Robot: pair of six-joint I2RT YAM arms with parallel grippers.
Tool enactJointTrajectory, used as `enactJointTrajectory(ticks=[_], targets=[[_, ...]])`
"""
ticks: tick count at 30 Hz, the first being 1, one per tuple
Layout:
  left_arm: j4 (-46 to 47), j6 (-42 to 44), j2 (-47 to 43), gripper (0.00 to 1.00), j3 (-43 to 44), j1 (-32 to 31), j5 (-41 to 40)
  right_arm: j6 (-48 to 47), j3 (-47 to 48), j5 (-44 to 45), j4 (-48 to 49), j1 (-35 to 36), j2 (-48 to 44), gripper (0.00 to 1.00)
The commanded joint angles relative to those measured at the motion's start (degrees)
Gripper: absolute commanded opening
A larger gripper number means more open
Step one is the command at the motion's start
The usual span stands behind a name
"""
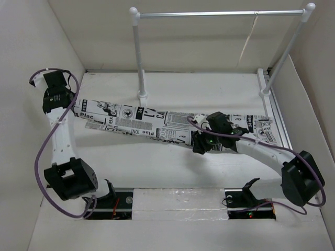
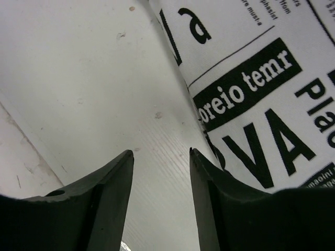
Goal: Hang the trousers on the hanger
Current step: Fold the trousers at the center of the board.
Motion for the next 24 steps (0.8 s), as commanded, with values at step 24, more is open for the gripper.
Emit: enactJointTrajectory(ticks=[24], targets=[[-2.9,-3.3,32.7,0.0,21.0,-0.4,-3.0,-1.2,9.8,3.1,-9.2,-7.1,-6.0,0.63]])
